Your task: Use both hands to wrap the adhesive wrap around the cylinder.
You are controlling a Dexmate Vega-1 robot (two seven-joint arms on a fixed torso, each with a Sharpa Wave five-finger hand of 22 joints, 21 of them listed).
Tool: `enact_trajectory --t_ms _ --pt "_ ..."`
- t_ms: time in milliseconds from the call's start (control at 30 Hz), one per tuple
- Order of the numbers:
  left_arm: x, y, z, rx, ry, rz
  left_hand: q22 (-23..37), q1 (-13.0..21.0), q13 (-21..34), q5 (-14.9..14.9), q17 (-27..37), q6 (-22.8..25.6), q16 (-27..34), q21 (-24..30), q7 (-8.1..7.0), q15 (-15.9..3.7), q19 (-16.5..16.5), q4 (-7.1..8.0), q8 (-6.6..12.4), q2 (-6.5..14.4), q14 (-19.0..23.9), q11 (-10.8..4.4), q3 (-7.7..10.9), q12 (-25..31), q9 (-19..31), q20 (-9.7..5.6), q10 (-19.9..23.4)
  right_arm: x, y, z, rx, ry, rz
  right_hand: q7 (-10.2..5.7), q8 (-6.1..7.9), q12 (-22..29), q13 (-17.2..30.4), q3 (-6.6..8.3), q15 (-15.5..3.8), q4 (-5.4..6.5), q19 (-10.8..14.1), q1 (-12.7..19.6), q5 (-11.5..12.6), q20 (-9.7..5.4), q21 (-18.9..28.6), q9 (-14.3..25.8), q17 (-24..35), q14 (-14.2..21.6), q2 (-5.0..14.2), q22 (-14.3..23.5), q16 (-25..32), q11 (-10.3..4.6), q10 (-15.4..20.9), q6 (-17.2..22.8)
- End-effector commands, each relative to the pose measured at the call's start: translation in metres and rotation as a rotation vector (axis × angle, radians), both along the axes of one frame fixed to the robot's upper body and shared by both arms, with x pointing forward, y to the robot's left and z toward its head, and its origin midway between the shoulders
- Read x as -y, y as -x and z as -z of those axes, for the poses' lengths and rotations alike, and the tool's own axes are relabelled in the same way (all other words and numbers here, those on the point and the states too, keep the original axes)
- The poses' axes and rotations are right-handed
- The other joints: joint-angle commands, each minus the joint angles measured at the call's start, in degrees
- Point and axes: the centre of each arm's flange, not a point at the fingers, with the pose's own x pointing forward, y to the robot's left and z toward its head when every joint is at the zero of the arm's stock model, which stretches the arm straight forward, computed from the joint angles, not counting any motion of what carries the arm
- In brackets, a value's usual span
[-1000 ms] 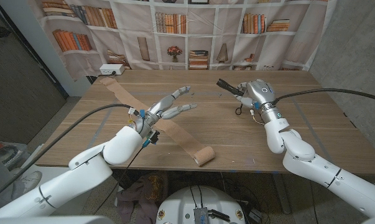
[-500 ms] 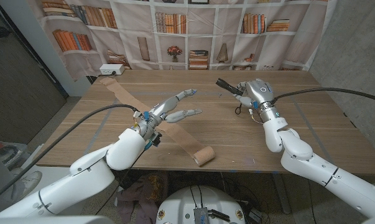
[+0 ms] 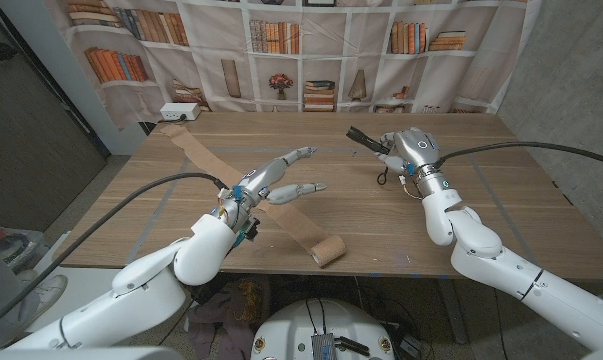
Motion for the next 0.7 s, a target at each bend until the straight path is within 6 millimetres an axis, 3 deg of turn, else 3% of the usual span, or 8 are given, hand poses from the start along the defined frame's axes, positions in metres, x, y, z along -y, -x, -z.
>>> enact_trajectory --t_ms 33,200,467,700 --pt "-0.005 0.008 0.011 0.031 -0.061 -0.096 0.3 -0.6 0.2 0.5 0.3 -1.1 0.2 0.4 -0.06 -1.90 0.9 0.25 -0.74 0.4 0.8 -1.49 -0.39 -1.0 0.0 0.16 -1.7 -0.004 0.000 0.002 0.010 -0.014 -0.012 -1.82 0.19 0.1 0.3 0.31 -4.74 0.21 -0.1 6.4 0.4 -9.17 0.3 0.2 0.2 -0.3 6.80 0.1 -0.1 -1.56 2.3 2.3" --pt "0.001 0.006 0.019 0.010 -0.061 -0.075 0.3 -0.5 0.2 0.6 0.2 -1.2 -0.3 0.4 0.01 -1.55 1.4 0.31 -0.86 0.5 0.4 -0.37 -0.56 -2.5 -0.1 -0.04 -5.3 -0.005 0.000 0.006 0.005 -0.019 -0.014 -1.82 0.16 0.0 0.3 0.31 -4.75 0.21 -0.2 6.4 0.4 -9.18 0.4 0.2 0.3 -0.2 6.82 0.0 -0.2 -1.56 2.3 2.3" --pt "0.005 0.003 0.025 -0.002 -0.087 -0.083 0.3 -0.4 0.3 0.7 0.2 -1.0 -0.6 0.4 0.17 -1.57 1.6 0.34 -0.81 0.7 0.3 -0.15 -0.57 -2.3 -0.1 -0.19 -5.0 -0.006 -0.001 0.009 -0.002 -0.024 -0.017 -1.81 0.06 0.0 0.4 0.29 -4.74 0.26 -0.2 6.4 0.4 -9.14 0.6 0.2 0.4 -0.2 6.83 -0.3 -0.3 -1.55 2.4 2.4" --pt "0.011 0.000 0.029 0.025 -0.148 -0.094 0.4 0.2 0.3 0.8 0.3 -1.1 -0.3 0.5 0.03 -2.96 2.2 0.37 -0.92 1.7 1.5 -0.30 -0.07 -2.3 -0.1 -0.39 -5.1 -0.005 -0.001 0.009 -0.005 -0.024 -0.016 -1.82 -0.01 -0.1 0.5 0.29 -4.75 0.23 -0.3 6.4 0.4 -9.18 0.7 0.3 0.5 -0.2 6.78 -0.5 -0.4 -1.55 2.4 2.5"
